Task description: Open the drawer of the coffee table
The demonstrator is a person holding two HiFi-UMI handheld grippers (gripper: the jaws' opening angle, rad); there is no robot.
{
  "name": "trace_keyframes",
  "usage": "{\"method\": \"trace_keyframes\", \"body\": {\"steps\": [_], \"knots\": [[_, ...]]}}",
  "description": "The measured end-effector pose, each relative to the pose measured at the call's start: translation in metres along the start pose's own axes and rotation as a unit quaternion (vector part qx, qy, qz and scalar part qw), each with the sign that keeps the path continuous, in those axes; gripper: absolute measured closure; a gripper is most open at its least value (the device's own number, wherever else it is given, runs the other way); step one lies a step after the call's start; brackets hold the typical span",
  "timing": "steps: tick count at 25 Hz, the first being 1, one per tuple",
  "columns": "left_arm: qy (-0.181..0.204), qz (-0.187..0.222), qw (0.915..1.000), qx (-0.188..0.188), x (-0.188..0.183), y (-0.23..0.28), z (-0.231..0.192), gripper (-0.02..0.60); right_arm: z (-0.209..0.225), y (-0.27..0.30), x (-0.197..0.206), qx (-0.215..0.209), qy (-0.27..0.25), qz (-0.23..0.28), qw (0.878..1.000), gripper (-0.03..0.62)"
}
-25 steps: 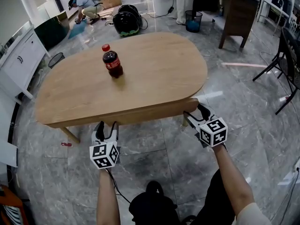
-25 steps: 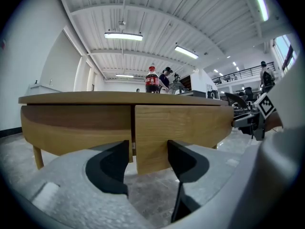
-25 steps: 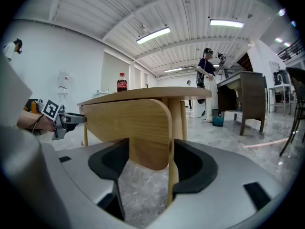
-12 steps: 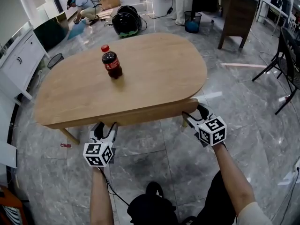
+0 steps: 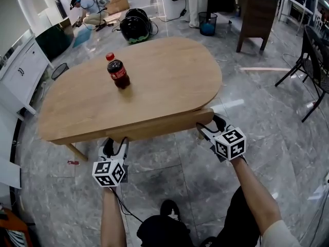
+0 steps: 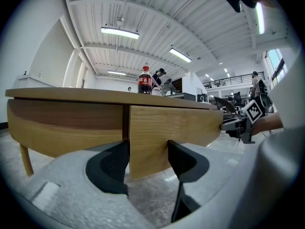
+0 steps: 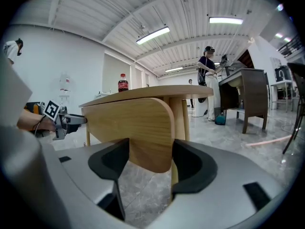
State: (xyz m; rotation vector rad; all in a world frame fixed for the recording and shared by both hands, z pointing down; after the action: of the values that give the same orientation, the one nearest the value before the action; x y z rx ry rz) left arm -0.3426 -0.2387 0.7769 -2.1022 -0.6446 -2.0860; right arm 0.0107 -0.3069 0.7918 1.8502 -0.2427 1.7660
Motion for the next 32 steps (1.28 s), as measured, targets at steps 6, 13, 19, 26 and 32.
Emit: {"method": "trace_keyframes", "body": {"steps": [6, 13, 19, 26, 32], "knots": [[-0.002, 0.005, 0.9999, -0.010, 0.001, -0.005, 0.006, 0.334, -0.001, -0.007, 0.002, 0.012, 0.001, 0.002, 1.000, 0.303], [-0.003, -0.001, 1.0000, -0.007, 0.006, -0.019, 0.013, 0.334, -0.008, -0.022, 0.008, 0.016, 0.013, 0.000, 1.000, 0.303], [-0.003, -0.001, 1.0000, -0.007, 0.007, -0.027, 0.017, 0.334, -0.011, -0.032, 0.010, 0.018, 0.007, 0.005, 1.000, 0.306], [-0.003, -0.009, 0.9999, -0.009, 0.008, -0.032, 0.022, 0.334, -0.014, -0.041, 0.013, 0.026, 0.010, 0.004, 1.000, 0.307], [-0.004, -0.011, 0.9999, -0.009, 0.012, -0.039, 0.026, 0.334, -0.016, -0.047, 0.017, 0.023, 0.009, 0.005, 1.000, 0.307]]}}
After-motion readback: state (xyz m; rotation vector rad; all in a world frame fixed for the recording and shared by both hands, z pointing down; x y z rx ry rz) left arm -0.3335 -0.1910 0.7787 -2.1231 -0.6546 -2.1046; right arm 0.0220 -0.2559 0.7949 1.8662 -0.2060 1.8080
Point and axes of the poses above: the fingertips, and each gripper's own axes: y forward along the fingers, z to its right, x out of its underside, the point moved 3 cm from there along -y, backward along the fingers, and after that the axes turned 8 degrees about x, right-handed, at the moved point
